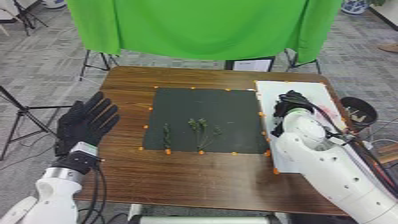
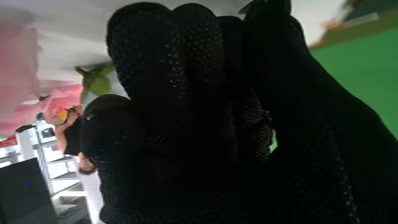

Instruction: Arrange flowers

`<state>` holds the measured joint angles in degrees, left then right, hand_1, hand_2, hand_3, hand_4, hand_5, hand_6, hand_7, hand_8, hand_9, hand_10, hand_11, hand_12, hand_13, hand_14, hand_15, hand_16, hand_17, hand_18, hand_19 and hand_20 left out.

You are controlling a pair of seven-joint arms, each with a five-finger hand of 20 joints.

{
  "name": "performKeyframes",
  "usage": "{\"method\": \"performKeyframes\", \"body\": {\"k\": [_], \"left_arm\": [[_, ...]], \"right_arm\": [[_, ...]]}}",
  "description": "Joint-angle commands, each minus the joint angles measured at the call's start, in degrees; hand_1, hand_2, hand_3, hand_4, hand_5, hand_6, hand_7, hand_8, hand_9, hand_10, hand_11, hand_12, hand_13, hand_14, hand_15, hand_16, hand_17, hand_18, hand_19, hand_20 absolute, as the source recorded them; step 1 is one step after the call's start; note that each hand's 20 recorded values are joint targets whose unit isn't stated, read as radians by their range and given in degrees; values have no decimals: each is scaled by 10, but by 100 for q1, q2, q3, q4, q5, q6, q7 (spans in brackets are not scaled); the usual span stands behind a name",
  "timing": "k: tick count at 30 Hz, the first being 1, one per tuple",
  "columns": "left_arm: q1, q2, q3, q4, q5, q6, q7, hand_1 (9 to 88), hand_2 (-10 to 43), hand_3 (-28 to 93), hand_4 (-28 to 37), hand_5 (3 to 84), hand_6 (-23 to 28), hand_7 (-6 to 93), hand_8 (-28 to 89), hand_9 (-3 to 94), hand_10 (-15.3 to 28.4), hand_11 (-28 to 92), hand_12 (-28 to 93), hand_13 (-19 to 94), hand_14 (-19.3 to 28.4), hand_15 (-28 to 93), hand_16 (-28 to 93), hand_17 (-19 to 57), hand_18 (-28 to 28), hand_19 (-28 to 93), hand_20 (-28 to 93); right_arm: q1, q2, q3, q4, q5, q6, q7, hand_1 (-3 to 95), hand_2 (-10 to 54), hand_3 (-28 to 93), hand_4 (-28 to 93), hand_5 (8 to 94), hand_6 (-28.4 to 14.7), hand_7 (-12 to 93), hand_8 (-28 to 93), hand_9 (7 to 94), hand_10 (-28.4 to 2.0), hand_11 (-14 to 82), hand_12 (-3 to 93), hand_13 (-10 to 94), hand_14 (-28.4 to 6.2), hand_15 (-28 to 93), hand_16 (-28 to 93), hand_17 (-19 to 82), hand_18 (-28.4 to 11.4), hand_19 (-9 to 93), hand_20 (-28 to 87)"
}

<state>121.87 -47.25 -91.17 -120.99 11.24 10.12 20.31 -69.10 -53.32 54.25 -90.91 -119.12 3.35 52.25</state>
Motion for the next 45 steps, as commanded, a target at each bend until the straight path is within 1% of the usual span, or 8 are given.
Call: {"method": "performKeyframes", "body": {"k": [1,7,13,19,24,26,33,45], "left_arm": [[104,-24,-36,-7,-52,-88,5,262,131,738,-283,402,85,82,-73,319,148,153,104,207,154,273,-63,-49,124,285,77],[165,-8,-84,-32,-61,-70,29,261,131,739,-283,400,84,82,-72,318,148,154,105,207,154,274,-63,-49,124,285,76],[248,57,-181,-56,-55,-53,47,261,131,738,-283,399,84,80,-72,317,148,152,103,207,154,274,-64,-49,124,284,75],[227,60,-165,-39,-23,-64,14,261,131,737,-283,399,84,81,-71,318,148,152,105,207,154,272,-63,-49,124,285,77],[192,41,-147,-20,6,-70,-37,262,131,737,-283,399,84,80,-72,318,148,152,105,207,154,271,-62,-49,124,284,76],[210,43,-144,-25,30,-12,-39,262,131,737,-283,399,83,81,-71,318,149,152,105,207,154,271,-62,-50,124,285,77],[190,-2,-139,-12,78,-27,-102,262,133,735,-283,401,85,82,-72,318,148,154,105,207,154,273,-62,-51,125,286,77],[257,-15,-179,-44,43,2,-97,262,134,735,-283,400,86,86,-70,318,148,153,106,207,154,273,-63,-50,125,287,76]], "right_arm": [[39,216,188,-567,-131,356,-83,473,-95,780,-78,770,-48,443,193,919,-105,171,377,936,-50,375,348,641,-151,931,191],[-336,306,464,-1364,106,331,23,474,-95,782,-76,773,-51,435,201,923,-105,168,383,937,-50,378,351,641,-151,932,194],[-855,26,613,-2127,328,323,632,477,-95,775,-83,769,-44,438,204,922,-107,169,387,937,-51,377,359,638,-156,932,204],[-1243,-81,356,-2541,233,227,457,481,-95,770,-81,769,-43,436,206,919,-112,175,384,937,-52,377,366,636,-161,932,225],[-1402,-295,217,-2524,207,491,412,481,-95,766,-78,767,-41,435,207,917,-113,179,382,936,-53,379,371,636,-162,932,232],[-1453,-387,153,-2414,87,373,412,478,-95,766,-76,763,-38,440,211,916,-114,183,383,935,-53,380,373,635,-162,932,234],[-1624,-594,123,-2219,320,101,704,477,-95,758,-90,747,-29,463,201,906,-116,204,375,930,-53,393,376,627,-164,932,254],[-1577,-746,96,-2069,361,-43,1020,469,-95,744,-109,734,-26,465,183,896,-129,236,348,931,-51,415,367,635,-165,932,273]]}}
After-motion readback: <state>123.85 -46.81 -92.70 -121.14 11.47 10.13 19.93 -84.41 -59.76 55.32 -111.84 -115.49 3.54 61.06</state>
